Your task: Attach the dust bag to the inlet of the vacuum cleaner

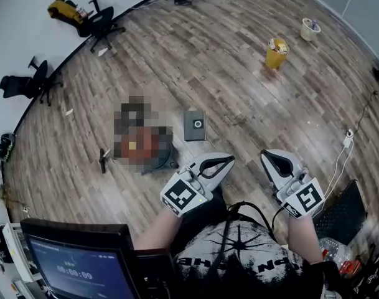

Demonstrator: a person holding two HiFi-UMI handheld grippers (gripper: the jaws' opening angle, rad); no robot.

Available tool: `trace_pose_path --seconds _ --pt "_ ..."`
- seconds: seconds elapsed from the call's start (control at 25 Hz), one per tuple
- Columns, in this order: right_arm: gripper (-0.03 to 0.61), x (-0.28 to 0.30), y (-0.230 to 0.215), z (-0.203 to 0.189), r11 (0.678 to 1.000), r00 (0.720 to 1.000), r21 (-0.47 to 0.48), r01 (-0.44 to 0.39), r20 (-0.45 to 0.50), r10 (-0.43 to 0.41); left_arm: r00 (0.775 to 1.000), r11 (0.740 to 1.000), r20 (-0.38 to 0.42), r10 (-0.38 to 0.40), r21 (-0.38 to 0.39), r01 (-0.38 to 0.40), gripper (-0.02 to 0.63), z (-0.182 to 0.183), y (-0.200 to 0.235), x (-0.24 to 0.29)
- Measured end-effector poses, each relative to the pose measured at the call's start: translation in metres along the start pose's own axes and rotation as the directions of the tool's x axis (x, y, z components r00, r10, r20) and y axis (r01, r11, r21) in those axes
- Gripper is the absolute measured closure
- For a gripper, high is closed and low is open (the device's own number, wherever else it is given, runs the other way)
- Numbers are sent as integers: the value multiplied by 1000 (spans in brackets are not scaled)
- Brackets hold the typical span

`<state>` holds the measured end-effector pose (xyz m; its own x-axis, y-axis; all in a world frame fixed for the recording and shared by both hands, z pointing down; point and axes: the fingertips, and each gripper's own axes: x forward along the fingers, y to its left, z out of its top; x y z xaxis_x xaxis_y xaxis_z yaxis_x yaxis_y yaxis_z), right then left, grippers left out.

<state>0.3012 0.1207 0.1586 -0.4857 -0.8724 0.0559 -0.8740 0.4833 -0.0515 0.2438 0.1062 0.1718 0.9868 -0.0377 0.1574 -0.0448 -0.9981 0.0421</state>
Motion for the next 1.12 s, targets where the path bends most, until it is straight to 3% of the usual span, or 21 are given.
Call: trace_pose_path --seconds 0.4,0.72,0.96,1.12 --pt "574 120 -108 23 1000 1000 28 -8 29 7 999 999 -32 -13 -36 11 615 18 158 46" --pt "574 213 -164 31 999 999 -21 -42 24 43 999 999 -10 35 8 -35 616 17 270 48" --pt "574 288 -201 16 978 978 -18 -209 9 209 985 985 -22 172 -21 -173 615 1 344 52" --pt "574 353 -232 15 928 928 -29 -372 19 373 943 943 -38 330 -38 -331 617 -7 402 49"
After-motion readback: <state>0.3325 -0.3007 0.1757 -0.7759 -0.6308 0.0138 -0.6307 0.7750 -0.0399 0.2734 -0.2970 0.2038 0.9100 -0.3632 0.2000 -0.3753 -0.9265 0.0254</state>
